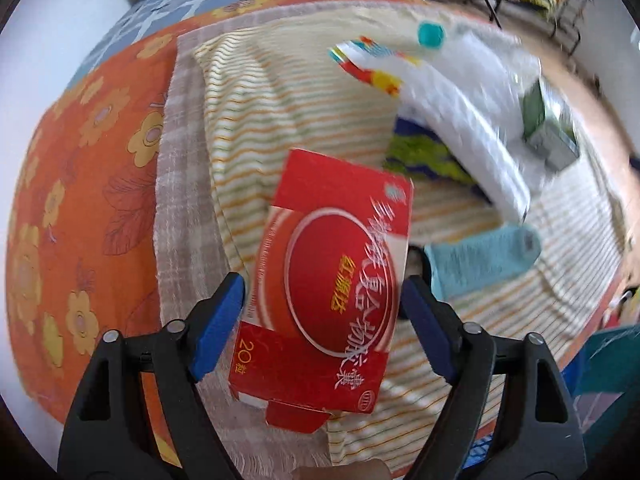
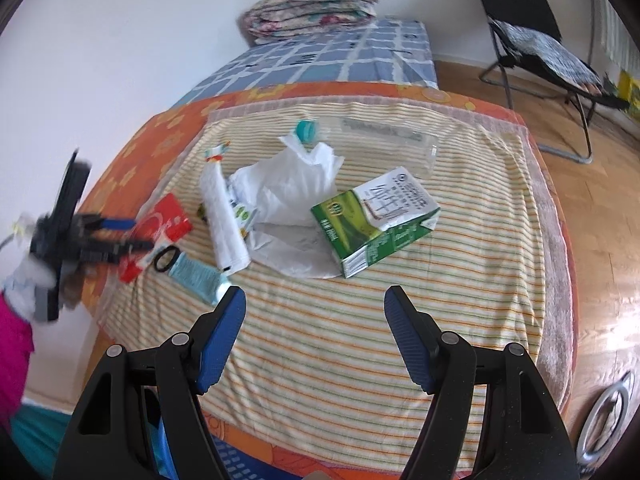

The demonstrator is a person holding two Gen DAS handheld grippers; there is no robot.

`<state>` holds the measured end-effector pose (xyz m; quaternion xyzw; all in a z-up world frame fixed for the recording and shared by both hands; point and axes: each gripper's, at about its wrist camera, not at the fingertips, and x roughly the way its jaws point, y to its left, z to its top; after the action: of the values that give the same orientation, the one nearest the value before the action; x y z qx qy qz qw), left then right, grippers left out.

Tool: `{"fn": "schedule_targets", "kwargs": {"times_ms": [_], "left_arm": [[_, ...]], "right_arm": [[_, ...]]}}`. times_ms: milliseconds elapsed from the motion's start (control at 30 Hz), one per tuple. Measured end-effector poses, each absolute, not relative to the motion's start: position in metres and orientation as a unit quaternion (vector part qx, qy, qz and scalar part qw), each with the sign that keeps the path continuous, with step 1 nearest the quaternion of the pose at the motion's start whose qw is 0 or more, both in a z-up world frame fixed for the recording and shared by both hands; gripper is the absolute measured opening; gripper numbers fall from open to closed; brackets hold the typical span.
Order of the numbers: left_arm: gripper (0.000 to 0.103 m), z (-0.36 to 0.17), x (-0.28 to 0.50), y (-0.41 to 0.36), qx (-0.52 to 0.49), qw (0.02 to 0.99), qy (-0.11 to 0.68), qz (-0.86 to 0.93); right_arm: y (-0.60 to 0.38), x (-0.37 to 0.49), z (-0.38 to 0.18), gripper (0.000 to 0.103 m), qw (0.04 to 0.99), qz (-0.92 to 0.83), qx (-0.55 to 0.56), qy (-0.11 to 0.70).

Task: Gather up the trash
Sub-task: 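Grasp the red medicine box with the left tool, then grasp the green-and-white milk carton with the right tool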

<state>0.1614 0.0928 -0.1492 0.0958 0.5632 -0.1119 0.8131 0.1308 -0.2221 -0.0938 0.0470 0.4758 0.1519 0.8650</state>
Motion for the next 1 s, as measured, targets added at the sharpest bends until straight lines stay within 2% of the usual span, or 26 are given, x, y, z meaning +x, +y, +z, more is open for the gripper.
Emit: {"fn": "schedule_targets", "kwargs": {"times_ms": [200, 467, 533, 767, 1000], "left_arm": [[0.084, -0.157, 0.158, 0.079, 0.133, 0.811, 0.560, -0.105], [0.083, -0.153, 0.163, 0.083, 0.127, 0.826, 0.543, -0.085], [0.079, -0.152, 0.165, 0.086, 0.120, 0.828, 0.541, -0.084], [0.079, -0.151, 0.165, 0.090, 0.110, 0.835, 0.533, -0.084], [0.078, -0.149, 0.162, 0.091, 0.106, 0.838, 0.528, -0.085]], "right_arm": [[-0.241, 0.168, -0.101, 0.072, 0.847, 0.109, 0.130, 0.504], [-0.251, 0.219, -0.130, 0.072, 0.807, 0.054, 0.246, 0.535], [-0.249, 0.228, -0.137, 0.072, 0.802, 0.037, 0.249, 0.541], [-0.250, 0.250, -0.153, 0.072, 0.792, -0.006, 0.271, 0.547], [-0.238, 0.267, -0.162, 0.074, 0.802, -0.030, 0.225, 0.552]]}}
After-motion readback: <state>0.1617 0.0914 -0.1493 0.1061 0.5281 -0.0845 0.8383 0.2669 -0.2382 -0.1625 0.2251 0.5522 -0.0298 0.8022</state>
